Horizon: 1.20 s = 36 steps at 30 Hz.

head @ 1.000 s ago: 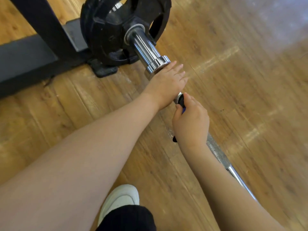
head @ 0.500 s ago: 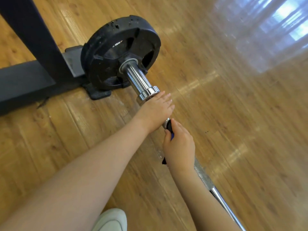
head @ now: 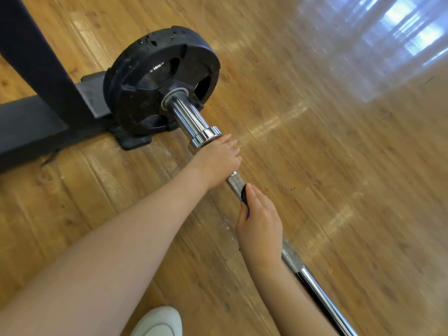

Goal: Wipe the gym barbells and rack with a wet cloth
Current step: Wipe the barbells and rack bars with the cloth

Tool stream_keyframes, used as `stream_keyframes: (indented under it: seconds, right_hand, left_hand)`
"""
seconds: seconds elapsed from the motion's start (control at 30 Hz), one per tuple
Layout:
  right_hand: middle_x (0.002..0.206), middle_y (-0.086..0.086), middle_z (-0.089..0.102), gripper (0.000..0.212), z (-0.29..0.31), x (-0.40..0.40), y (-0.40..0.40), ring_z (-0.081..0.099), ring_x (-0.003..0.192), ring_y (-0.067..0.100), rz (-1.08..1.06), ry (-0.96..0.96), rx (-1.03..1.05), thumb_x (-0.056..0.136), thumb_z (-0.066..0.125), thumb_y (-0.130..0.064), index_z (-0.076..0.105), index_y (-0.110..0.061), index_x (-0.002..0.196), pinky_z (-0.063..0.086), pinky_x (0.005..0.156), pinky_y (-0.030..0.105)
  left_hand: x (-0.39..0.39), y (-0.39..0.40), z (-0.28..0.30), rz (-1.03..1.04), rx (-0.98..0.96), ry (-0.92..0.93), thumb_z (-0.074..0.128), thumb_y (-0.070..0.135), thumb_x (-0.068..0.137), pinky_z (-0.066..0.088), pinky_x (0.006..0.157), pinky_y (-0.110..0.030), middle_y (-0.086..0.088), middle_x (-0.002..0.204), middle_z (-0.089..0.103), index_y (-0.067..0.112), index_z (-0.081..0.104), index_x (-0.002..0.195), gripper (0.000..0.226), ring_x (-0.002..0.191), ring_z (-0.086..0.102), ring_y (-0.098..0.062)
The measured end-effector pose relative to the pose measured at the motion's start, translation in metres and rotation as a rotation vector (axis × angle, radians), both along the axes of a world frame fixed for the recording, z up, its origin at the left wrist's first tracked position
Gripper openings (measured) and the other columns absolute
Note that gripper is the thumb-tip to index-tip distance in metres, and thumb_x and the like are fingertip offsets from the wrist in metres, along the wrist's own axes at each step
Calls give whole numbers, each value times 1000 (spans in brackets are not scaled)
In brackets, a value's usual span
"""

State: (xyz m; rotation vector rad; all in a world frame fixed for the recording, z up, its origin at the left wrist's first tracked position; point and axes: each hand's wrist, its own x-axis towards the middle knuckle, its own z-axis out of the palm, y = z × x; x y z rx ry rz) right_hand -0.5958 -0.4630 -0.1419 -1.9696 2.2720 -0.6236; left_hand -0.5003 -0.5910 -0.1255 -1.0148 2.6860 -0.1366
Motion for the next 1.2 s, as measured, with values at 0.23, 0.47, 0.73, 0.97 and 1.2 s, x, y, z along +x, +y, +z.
stream_keyframes:
  seconds: [0.23, 0.47, 0.73, 0.97, 1.2]
  right_hand:
    - [102, 12, 71, 32, 9, 12, -17, 68, 93, 28, -5, -39, -46, 74, 59, -2, 69, 2, 104, 52, 75, 29]
    - [111, 16, 68, 38, -1, 5, -9, 66, 97, 33, 11, -32, -9, 74, 61, 3, 66, 4, 112, 53, 77, 38]
    - [92, 16, 68, 39, 8, -1, -8, 63, 83, 34, 9, -41, -1, 81, 35, -18, 64, 5, 94, 41, 63, 33]
    - [102, 11, 70, 33, 5, 0, -8, 64, 89, 34, 26, -23, -4, 80, 56, 2, 64, 3, 112, 39, 65, 26]
    - [64, 7, 53, 10, 17, -3, -5, 48, 60, 31, -22, -10, 65, 77, 45, 0, 54, -2, 72, 19, 46, 20]
  left_hand:
    - [1, 1, -3, 42, 22, 63, 31, 11, 100, 2, 116, -35, -9, 150, 36, 8, 38, 140, 41, 144, 17, -24]
    - [3, 3, -6, 43, -29, 106, 13, 8, 98, 2, 116, -37, -11, 153, 29, 7, 33, 143, 49, 145, 15, -25]
    - [-2, -3, -7, 4, -32, -8, 39, 12, 99, 7, 117, -38, -7, 152, 31, 13, 39, 141, 42, 144, 18, -24]
    - [-2, -3, -7, -7, -47, -37, 40, 13, 99, 8, 117, -38, -7, 152, 32, 13, 40, 141, 42, 144, 19, -24]
    - [-5, -12, -4, -49, 58, -109, 50, 13, 93, 21, 115, -38, -2, 137, 52, 18, 54, 129, 37, 135, 37, -22]
